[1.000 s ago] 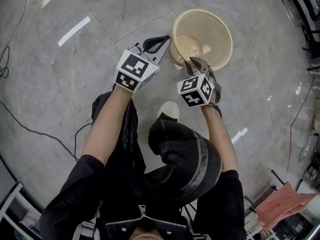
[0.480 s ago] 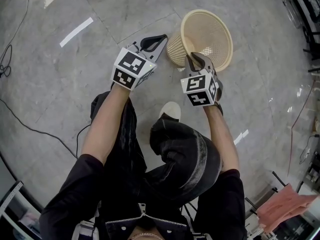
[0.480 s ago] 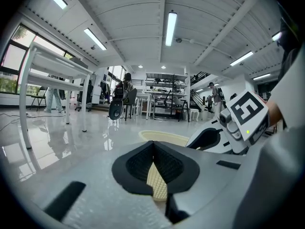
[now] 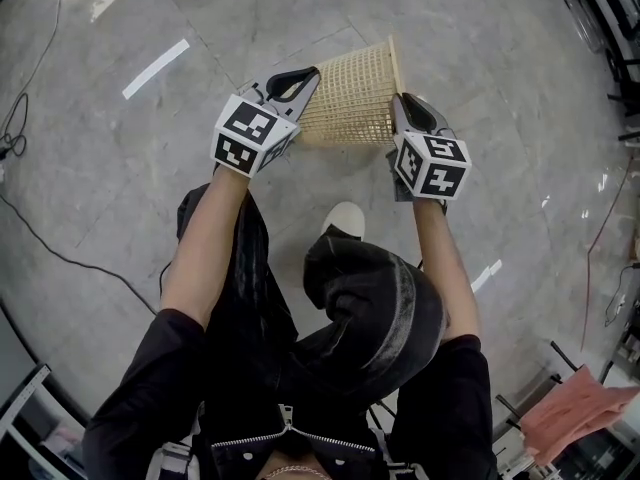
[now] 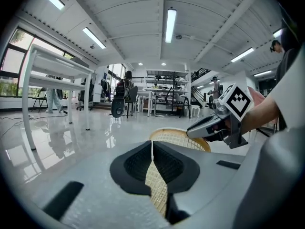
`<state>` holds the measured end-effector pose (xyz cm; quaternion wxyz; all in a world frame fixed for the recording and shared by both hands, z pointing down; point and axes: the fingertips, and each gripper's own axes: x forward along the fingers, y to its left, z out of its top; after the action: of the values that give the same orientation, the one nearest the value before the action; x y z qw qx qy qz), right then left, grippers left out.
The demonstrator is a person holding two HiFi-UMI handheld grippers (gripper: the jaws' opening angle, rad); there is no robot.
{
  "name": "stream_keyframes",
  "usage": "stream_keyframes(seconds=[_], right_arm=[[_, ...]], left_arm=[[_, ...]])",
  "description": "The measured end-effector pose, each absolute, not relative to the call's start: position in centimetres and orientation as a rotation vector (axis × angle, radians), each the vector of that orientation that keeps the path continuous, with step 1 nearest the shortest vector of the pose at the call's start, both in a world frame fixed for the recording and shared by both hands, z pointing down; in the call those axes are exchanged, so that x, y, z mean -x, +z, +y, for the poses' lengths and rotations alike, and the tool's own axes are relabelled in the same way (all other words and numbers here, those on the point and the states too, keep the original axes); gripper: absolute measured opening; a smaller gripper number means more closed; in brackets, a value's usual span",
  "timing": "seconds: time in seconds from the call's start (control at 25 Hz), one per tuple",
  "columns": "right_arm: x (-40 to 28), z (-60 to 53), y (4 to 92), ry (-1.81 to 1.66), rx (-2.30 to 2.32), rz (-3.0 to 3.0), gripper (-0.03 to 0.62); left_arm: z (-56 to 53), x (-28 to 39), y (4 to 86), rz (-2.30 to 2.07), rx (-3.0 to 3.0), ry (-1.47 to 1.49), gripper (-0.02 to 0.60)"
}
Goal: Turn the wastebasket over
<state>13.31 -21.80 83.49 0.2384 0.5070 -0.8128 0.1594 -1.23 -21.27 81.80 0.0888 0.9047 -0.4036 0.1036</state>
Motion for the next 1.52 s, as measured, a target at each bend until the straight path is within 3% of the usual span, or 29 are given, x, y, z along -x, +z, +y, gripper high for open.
stream_keyframes(seconds=[0.36,0.52,0.76,1.16,1.52], right_arm=[[-17.8,-20.4,86.6,0.317,-1.403,-2.070,0.048],[-19.7,-20.4,87.6,0.328,-1.441,-2.018,0.048],[-20.3,-20.3,88.0,0.260,-1.517,-1.960,0.048],[-20.2,-20.0,88.0,0.208,-1.482,-1.944,0.048],[-20.1,-20.0,87.9,0.153,-1.454,-1.957,0.048]], left_arm=[[-21.0,1.6,84.9,-1.175,-2.647,0.436,0.031],[-20.7,0.8,86.7,-1.088,-2.619,0.456,0.171],[-20.6,1.1,89.7,-1.014,-2.545,0.487,0.226],[-16.4,0.1,97.5,-0.661,-2.312,0.721,0.410],[-14.0,-1.4,99.5,-0.476,-2.203,0.720,0.419]])
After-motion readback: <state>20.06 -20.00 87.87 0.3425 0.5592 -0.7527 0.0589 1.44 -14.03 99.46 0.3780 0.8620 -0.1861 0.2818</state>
